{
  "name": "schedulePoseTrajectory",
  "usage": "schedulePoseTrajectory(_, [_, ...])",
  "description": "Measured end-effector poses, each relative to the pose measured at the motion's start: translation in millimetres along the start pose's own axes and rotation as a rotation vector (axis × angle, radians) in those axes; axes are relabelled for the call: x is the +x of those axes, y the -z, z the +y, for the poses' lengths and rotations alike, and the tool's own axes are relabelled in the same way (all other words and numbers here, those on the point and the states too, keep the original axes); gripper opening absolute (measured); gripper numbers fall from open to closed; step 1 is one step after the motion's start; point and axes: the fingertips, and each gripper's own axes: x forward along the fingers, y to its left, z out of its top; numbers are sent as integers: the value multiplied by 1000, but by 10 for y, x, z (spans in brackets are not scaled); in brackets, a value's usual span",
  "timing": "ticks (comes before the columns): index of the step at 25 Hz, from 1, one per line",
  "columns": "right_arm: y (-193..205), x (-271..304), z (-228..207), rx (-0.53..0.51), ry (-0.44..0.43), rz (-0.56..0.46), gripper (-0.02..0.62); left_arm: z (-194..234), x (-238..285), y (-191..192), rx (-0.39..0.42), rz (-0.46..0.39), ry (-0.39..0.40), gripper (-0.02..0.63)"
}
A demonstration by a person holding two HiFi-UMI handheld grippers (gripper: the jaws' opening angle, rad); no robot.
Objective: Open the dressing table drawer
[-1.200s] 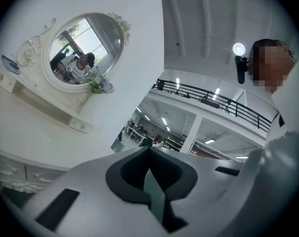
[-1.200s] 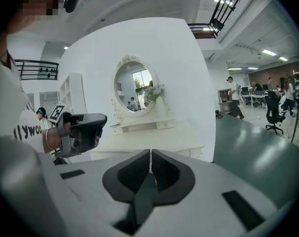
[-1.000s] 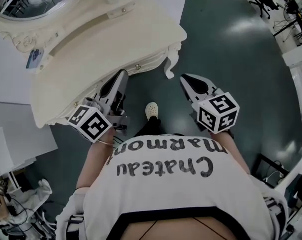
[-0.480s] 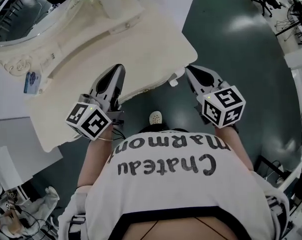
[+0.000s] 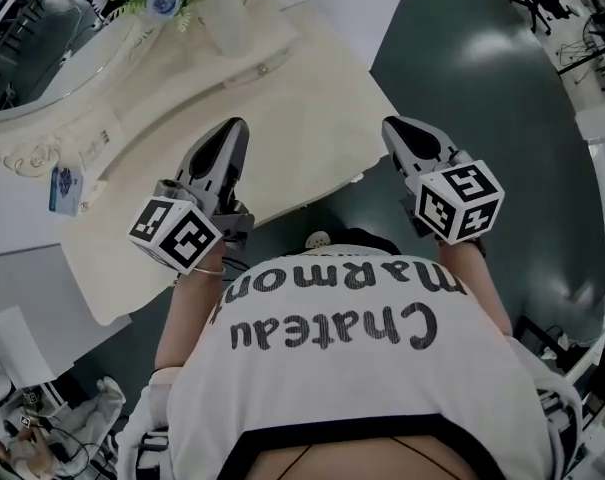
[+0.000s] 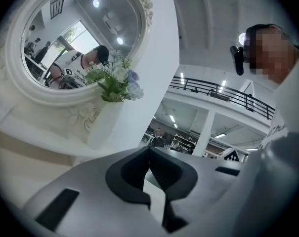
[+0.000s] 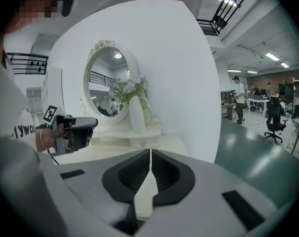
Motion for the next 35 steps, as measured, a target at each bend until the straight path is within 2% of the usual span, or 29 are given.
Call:
schedulePoseTrajectory(7, [-214,203,-85,-4,-6,-18,28,141,185,-51,-3,5,1,23])
schedulePoseTrajectory(13, [-58,268,-139,7,17,26,28,295,281,113,36,48,-23,23])
schedulePoseTrajectory(20, [-9,325,-217,38,10,29,28,393,368,326,-21,66,-52,24])
schedulePoseTrajectory(26, [0,371,-351,18,-20,58,28,607,491,417,-33,67,-143,25])
schedulePoseTrajectory(31, [-207,482,-635,3,-57,25,28,674,691,486,-34,49,-196,25])
schedulePoseTrajectory(35, [-400,633,-800,-34,-128,24,28,748,856,542,-54,21,-266,25])
